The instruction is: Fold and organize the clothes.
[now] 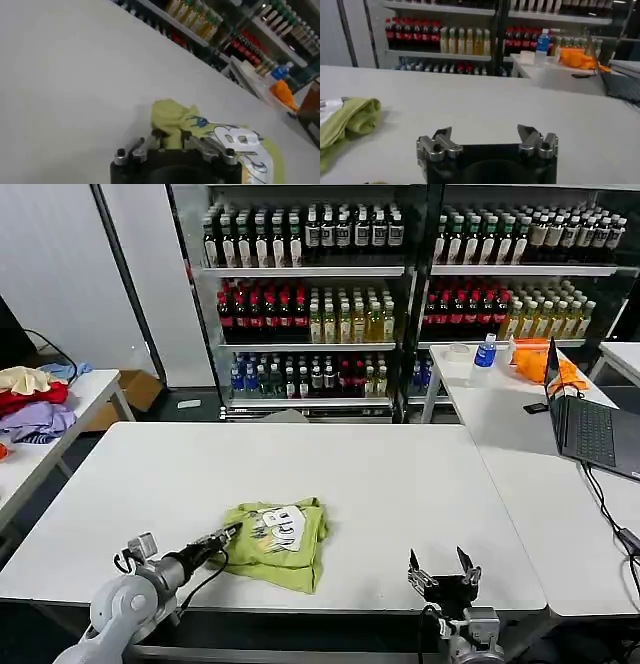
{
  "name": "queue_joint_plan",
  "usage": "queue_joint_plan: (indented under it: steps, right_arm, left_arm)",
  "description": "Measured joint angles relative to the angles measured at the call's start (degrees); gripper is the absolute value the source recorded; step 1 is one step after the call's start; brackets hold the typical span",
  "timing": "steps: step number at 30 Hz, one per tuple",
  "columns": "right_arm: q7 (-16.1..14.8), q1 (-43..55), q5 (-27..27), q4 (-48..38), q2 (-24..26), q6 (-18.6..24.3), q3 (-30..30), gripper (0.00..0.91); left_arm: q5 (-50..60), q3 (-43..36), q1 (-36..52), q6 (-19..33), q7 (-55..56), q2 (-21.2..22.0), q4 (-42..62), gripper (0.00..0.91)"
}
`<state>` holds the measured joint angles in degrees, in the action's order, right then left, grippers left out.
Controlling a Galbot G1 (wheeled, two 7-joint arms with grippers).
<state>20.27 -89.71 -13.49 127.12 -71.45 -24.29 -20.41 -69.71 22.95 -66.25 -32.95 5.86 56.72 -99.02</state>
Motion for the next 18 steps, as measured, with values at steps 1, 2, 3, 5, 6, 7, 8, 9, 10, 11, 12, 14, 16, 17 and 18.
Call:
queue_joint_plan:
  steps: [1, 2, 3, 5, 6, 7, 8, 9, 10, 11, 12, 14, 16, 17, 18]
  right_arm:
    - [0.00, -0.12, 0.05, 0.02, -0.02, 0.04, 0.00, 0.907]
    - [0.00, -0.21, 0.07, 0.06, -0.04, 0.06, 0.00, 0.907]
    - [0.00, -0.26, 0.07, 0.19, -0.06, 0.06, -0.02, 0.907]
    - [0.00, -0.34, 0.08, 0.45, -0.07, 0.06, -0.15, 0.907]
    - [-0.01, -0.40, 0.04, 0.58, -0.02, 0.02, -0.23, 0.907]
    - [0.00, -0.44, -0.02, 0.75, 0.06, -0.03, -0.35, 0.907]
    - [0.02, -0.43, -0.06, 0.92, 0.13, -0.04, -0.47, 0.907]
    - [0.03, -0.46, -0.15, 1.12, 0.19, -0.04, -0.53, 0.907]
    - [0.05, -0.49, -0.21, 1.24, 0.23, -0.05, -0.61, 0.907]
    - [0.05, -0.52, -0.24, 1.37, 0.26, -0.05, -0.66, 0.907]
    - [0.05, -0.57, -0.31, 1.53, 0.32, -0.05, -0.67, 0.907]
    - [0.05, -0.62, -0.44, 1.79, 0.44, -0.04, -0.71, 0.907]
    - [0.03, -0.62, -0.61, 2.01, 0.58, 0.02, -0.70, 0.907]
    - [0.02, -0.60, -0.68, 2.08, 0.65, 0.07, -0.71, 0.907]
    - [0.01, -0.55, -0.77, 2.19, 0.72, 0.13, -0.71, 0.907]
  left_arm:
    - [-0.66, 0.10, -0.03, -0.06, 0.00, 0.11, 0.11, 0.020]
    - [-1.22, 0.24, -0.07, -0.11, -0.02, 0.23, 0.21, 0.020]
    - [-1.82, 0.40, -0.09, -0.15, -0.09, 0.36, 0.30, 0.020]
    - [-3.05, 0.77, -0.16, -0.20, -0.25, 0.60, 0.42, 0.020]
    - [-3.75, 1.01, -0.19, -0.25, -0.30, 0.66, 0.48, 0.020]
    - [-4.45, 1.27, -0.23, -0.31, -0.35, 0.68, 0.50, 0.020]
    - [-5.16, 1.56, -0.26, -0.42, -0.39, 0.65, 0.50, 0.020]
    - [-5.93, 1.91, -0.27, -0.48, -0.39, 0.55, 0.48, 0.020]
    - [-6.62, 2.33, -0.24, -0.49, -0.38, 0.43, 0.39, 0.020]
    - [-7.29, 2.84, -0.14, -0.49, -0.31, 0.23, 0.21, 0.020]
    - [-8.00, 3.42, 0.00, -0.49, -0.25, 0.02, -0.03, 0.020]
    - [-9.03, 4.53, 0.34, -0.49, 0.00, -0.51, -0.48, 0.020]
    - [-9.81, 6.00, 0.86, -0.49, 0.18, -1.46, -0.73, 0.020]
    - [-10.05, 6.83, 1.15, -0.48, 0.22, -2.04, -0.72, 0.020]
    - [-10.31, 7.79, 1.49, -0.47, 0.22, -2.75, -0.72, 0.020]
